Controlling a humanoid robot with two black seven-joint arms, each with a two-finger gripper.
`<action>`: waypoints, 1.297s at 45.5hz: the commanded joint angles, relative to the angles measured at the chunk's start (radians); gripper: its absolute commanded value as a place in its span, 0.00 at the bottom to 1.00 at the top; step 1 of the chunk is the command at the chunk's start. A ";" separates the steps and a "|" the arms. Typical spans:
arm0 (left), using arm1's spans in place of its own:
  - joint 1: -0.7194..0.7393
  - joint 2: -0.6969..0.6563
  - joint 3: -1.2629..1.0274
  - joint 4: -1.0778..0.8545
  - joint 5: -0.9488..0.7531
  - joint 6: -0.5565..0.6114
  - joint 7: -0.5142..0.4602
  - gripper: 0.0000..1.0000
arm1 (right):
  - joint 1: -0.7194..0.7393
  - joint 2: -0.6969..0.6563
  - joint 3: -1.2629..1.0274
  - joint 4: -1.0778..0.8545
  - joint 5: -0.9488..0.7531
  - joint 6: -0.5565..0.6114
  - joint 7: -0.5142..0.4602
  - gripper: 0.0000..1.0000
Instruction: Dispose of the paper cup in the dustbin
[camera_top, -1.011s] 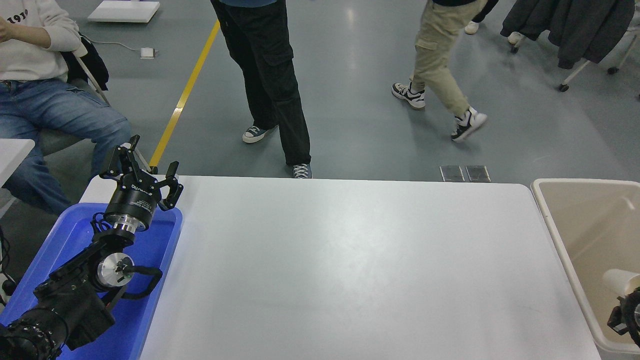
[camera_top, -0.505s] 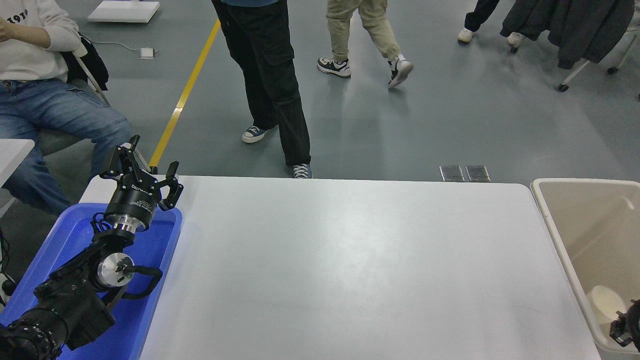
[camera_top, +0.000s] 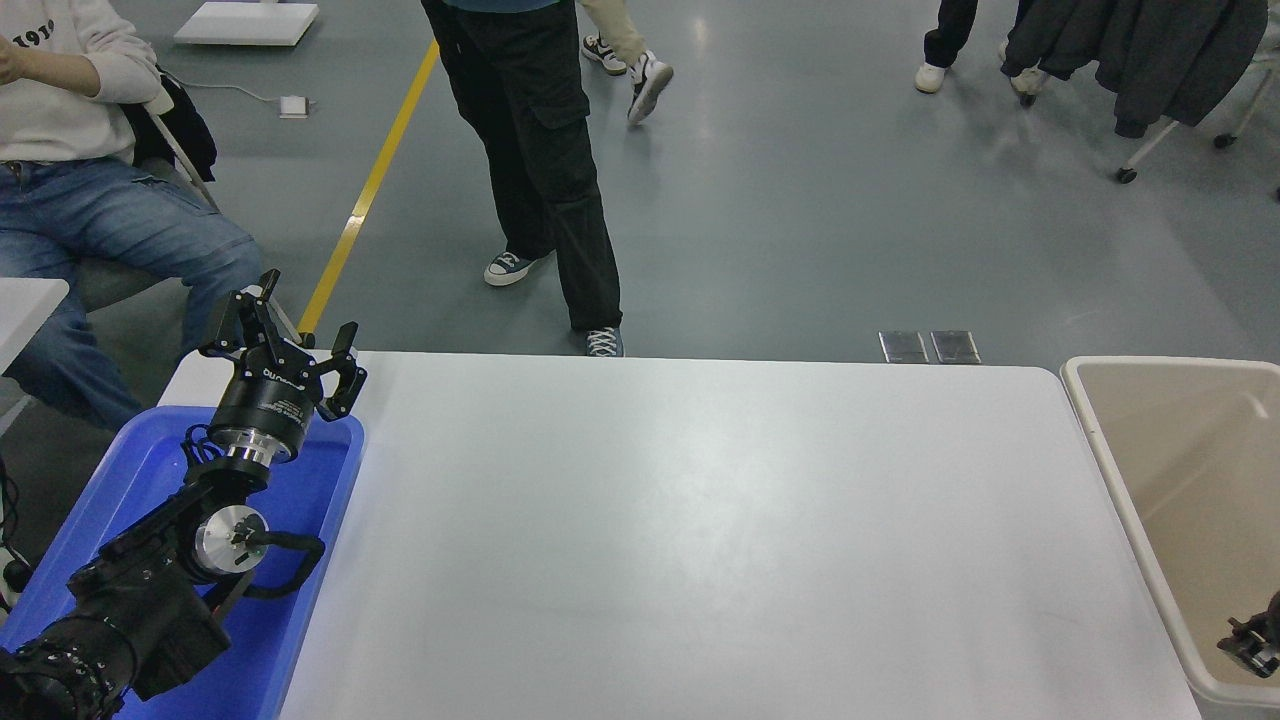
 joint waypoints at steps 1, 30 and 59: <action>0.001 0.000 0.000 0.000 0.000 0.000 0.000 1.00 | 0.075 -0.006 -0.046 -0.004 -0.016 0.001 0.001 1.00; -0.001 -0.002 0.003 0.002 0.000 0.000 0.000 1.00 | 0.266 0.015 -0.079 0.004 -0.084 0.273 0.000 1.00; -0.003 -0.002 0.003 0.003 0.000 0.002 0.000 1.00 | 0.277 0.035 0.034 0.375 -0.084 0.511 0.003 1.00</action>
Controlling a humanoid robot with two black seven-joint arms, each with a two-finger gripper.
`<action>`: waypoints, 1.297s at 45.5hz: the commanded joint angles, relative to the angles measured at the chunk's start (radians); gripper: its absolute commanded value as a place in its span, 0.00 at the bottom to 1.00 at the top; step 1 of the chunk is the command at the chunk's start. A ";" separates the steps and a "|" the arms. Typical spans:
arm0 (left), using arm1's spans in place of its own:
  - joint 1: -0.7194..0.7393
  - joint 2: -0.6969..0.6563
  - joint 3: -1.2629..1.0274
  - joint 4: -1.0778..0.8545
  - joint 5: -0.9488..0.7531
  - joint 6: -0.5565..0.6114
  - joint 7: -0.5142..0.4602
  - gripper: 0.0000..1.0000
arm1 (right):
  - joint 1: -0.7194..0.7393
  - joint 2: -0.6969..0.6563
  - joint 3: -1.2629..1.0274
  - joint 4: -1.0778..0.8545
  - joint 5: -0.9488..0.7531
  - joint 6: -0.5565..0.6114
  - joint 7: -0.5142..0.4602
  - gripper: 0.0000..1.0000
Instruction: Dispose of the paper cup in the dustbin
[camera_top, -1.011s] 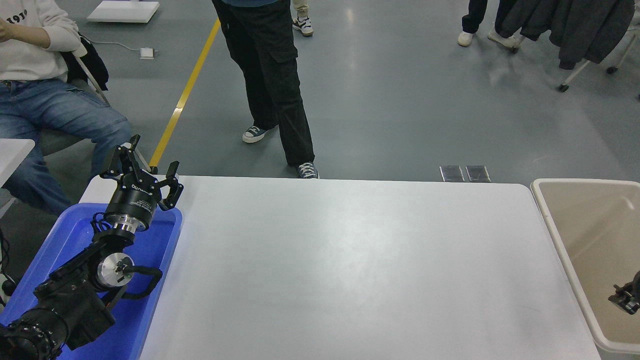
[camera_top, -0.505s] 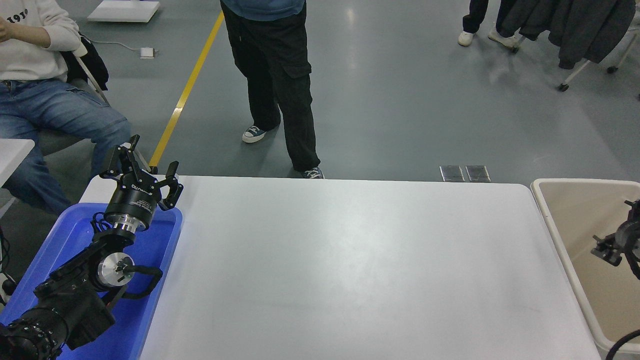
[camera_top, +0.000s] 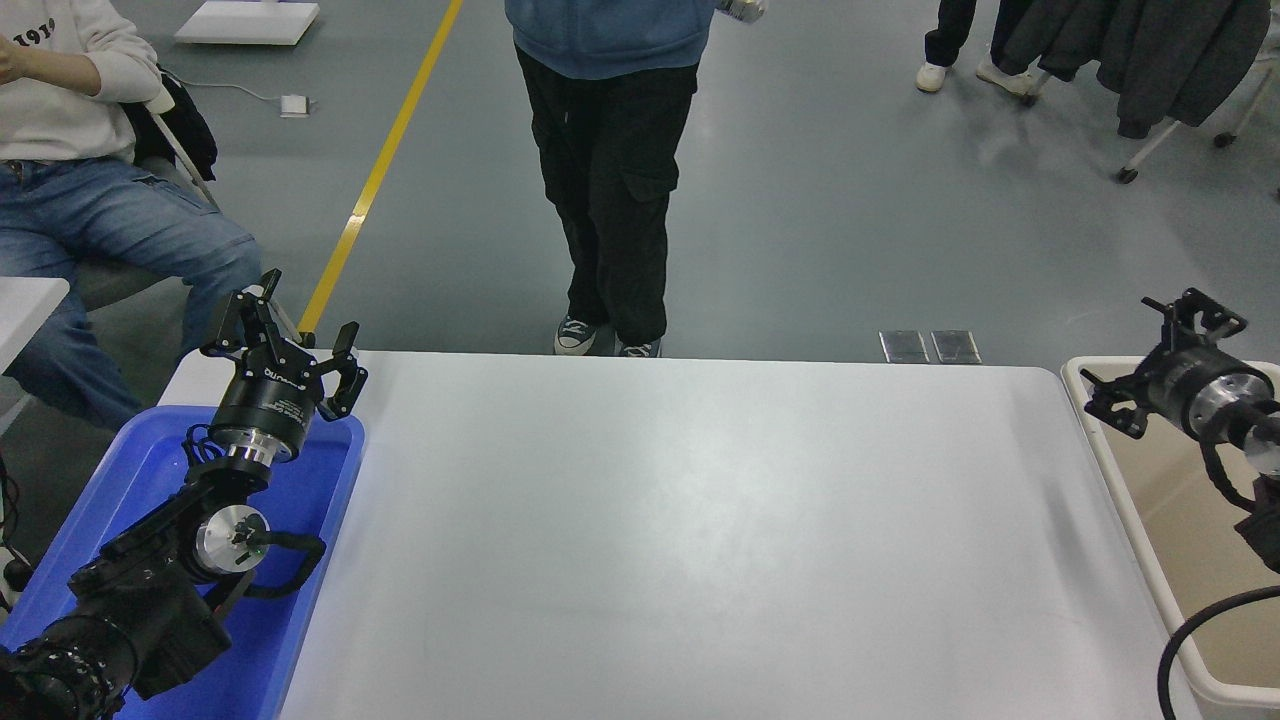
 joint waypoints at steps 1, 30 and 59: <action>0.000 0.000 0.000 0.000 0.000 0.000 0.000 1.00 | -0.026 -0.038 0.062 0.277 -0.010 0.033 0.006 1.00; 0.000 0.000 0.000 0.000 0.000 0.000 0.000 1.00 | -0.068 0.085 0.071 0.531 -0.328 -0.082 0.136 1.00; 0.001 0.000 0.000 0.000 0.000 0.000 0.000 1.00 | -0.072 0.270 0.071 0.349 -0.368 -0.349 0.285 1.00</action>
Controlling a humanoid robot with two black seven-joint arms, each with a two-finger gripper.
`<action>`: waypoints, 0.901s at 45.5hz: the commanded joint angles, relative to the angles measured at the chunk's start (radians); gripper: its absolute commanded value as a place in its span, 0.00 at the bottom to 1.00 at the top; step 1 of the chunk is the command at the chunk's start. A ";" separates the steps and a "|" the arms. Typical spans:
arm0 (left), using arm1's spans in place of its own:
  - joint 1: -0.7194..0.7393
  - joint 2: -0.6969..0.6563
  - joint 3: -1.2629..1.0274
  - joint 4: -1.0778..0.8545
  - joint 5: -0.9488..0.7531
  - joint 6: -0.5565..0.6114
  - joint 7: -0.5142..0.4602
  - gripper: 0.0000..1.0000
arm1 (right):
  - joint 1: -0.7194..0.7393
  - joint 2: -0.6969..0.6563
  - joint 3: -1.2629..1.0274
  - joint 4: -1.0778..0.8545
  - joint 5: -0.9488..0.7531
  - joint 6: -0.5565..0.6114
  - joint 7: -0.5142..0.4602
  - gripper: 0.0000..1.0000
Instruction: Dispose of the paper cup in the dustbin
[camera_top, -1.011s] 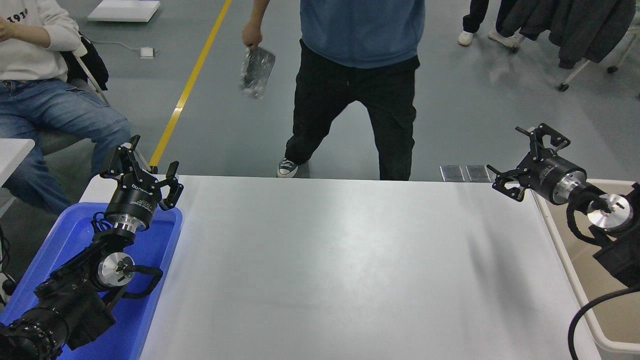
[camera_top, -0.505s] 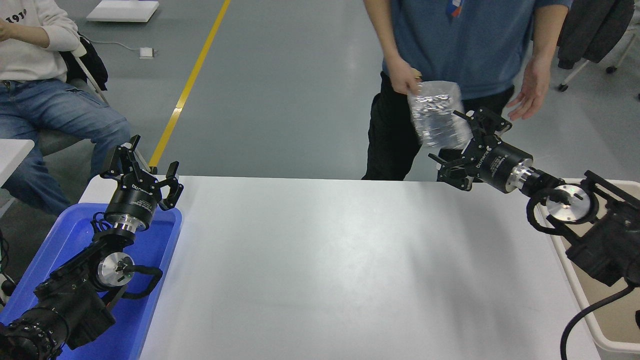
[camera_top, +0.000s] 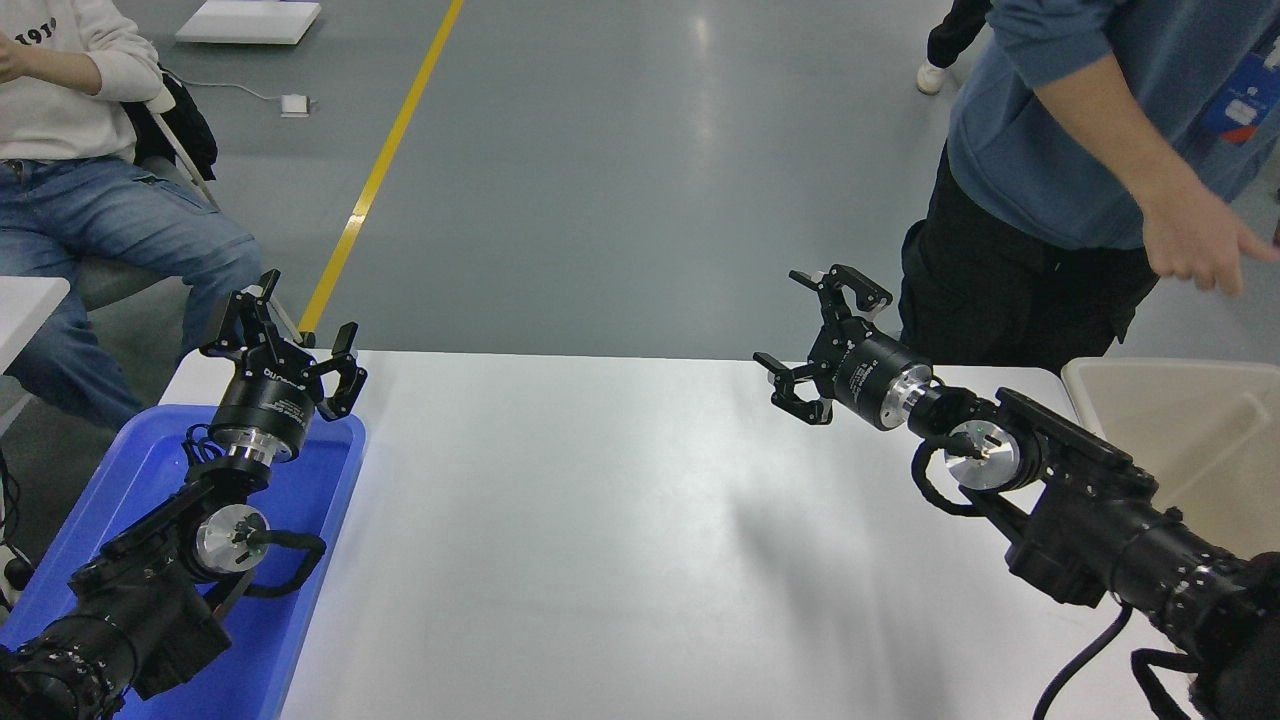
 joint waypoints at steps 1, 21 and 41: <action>0.002 0.000 -0.002 0.000 0.000 0.000 0.000 1.00 | 0.013 0.046 -0.003 -0.096 -0.012 -0.134 0.041 1.00; 0.002 0.000 0.000 0.000 0.000 0.000 0.000 1.00 | 0.014 0.082 0.000 -0.099 -0.011 -0.131 0.067 1.00; 0.002 0.002 -0.002 -0.002 0.000 0.000 0.000 1.00 | -0.016 0.102 0.024 -0.098 0.006 -0.123 0.075 1.00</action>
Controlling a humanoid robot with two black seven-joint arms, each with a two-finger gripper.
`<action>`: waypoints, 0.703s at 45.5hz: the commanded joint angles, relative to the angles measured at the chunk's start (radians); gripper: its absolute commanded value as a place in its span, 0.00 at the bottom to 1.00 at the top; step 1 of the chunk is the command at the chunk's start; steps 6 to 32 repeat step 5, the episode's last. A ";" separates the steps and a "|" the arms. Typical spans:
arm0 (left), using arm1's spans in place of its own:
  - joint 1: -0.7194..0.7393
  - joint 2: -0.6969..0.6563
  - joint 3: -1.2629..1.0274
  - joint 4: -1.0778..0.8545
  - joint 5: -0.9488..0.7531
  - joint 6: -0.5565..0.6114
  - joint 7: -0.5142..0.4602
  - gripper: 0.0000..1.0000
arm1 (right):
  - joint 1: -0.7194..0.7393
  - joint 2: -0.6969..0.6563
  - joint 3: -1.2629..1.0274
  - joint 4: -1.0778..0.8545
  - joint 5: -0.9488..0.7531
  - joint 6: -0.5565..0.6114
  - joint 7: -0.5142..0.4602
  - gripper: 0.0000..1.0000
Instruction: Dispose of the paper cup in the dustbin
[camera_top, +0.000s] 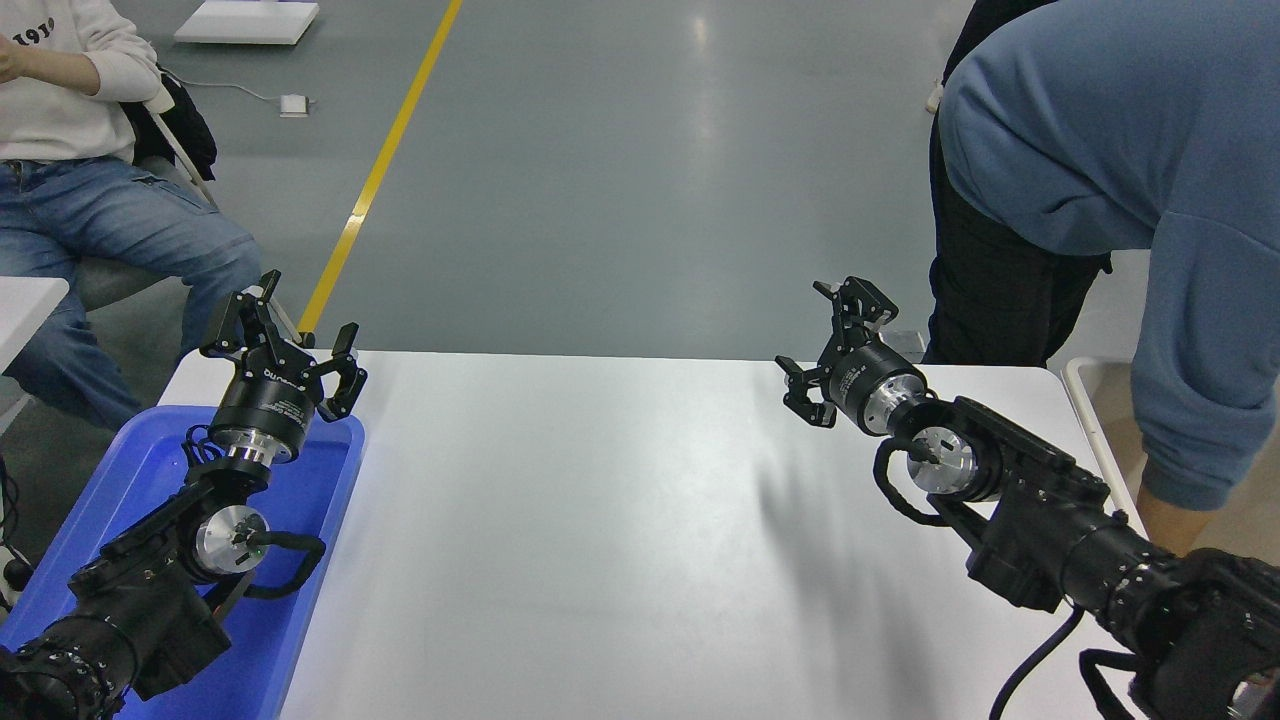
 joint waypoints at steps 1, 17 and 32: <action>0.000 0.000 0.000 0.000 0.000 -0.001 0.000 1.00 | -0.019 0.010 0.013 -0.001 0.004 0.002 0.005 1.00; 0.000 0.000 0.000 0.000 0.000 -0.001 0.000 1.00 | -0.025 0.010 0.013 -0.001 0.004 0.002 0.005 1.00; 0.000 0.000 0.000 0.000 0.000 -0.001 0.000 1.00 | -0.025 0.010 0.013 -0.001 0.004 0.002 0.005 1.00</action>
